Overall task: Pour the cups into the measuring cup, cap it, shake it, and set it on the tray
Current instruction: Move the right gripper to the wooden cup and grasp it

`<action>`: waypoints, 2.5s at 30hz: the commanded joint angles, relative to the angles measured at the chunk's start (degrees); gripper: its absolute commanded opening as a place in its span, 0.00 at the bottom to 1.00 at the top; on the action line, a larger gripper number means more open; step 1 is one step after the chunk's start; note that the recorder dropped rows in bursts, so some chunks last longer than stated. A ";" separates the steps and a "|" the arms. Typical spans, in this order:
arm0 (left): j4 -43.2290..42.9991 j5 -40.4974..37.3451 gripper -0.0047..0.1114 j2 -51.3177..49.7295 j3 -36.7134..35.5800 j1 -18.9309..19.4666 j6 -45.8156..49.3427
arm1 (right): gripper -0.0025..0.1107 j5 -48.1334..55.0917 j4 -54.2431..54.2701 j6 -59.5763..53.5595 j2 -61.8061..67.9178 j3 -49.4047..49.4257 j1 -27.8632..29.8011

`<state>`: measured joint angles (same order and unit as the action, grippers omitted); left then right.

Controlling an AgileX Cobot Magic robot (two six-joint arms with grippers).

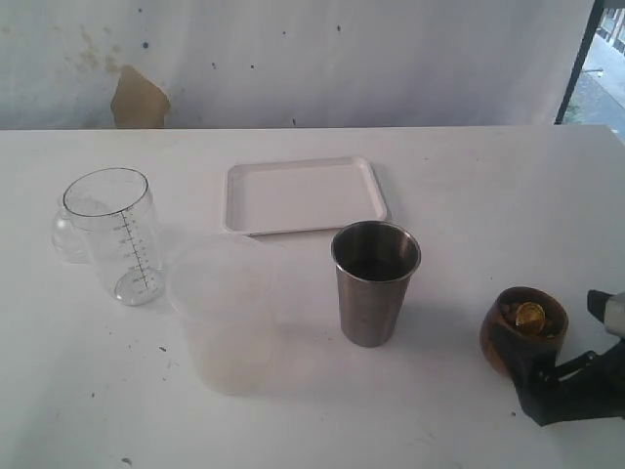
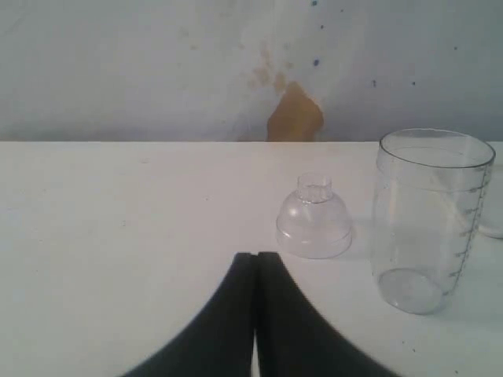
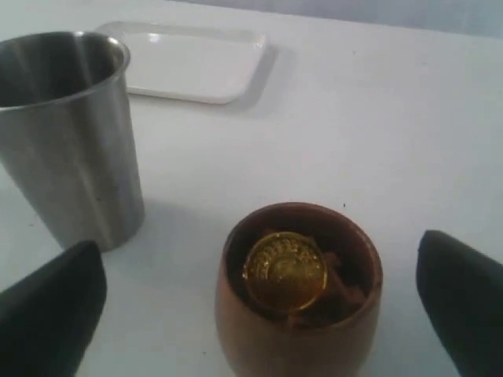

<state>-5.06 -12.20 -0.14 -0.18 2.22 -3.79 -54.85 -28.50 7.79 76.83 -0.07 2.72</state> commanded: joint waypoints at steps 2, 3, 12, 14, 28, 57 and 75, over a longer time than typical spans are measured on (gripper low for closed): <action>0.09 0.62 0.04 0.14 0.18 -0.03 -0.15 | 0.95 -2.43 4.37 -2.97 4.01 0.07 0.15; 0.09 0.62 0.04 0.14 0.18 -0.03 -0.15 | 0.95 -2.43 4.49 -3.33 4.78 0.07 0.15; 0.09 0.62 0.04 0.14 0.18 -0.03 -0.15 | 0.95 -2.94 4.07 -3.64 11.92 -1.60 0.15; 0.09 0.62 0.04 0.14 0.18 -0.03 -0.15 | 0.95 -3.07 4.20 -3.73 13.89 -2.23 0.15; 0.09 0.62 0.04 0.14 0.18 -0.03 -0.15 | 0.95 -5.78 3.07 -6.76 24.40 -7.81 0.15; 0.09 0.62 0.04 0.14 0.18 -0.03 -0.15 | 0.95 -10.63 2.97 -7.79 35.12 -13.86 0.15; 0.09 0.62 0.04 0.14 0.18 -0.03 -0.15 | 0.95 -15.11 2.97 -12.90 35.38 -13.84 0.15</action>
<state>-5.06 -12.20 -0.14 -0.18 2.22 -3.79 -69.71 -25.48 -3.20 112.27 -13.91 2.72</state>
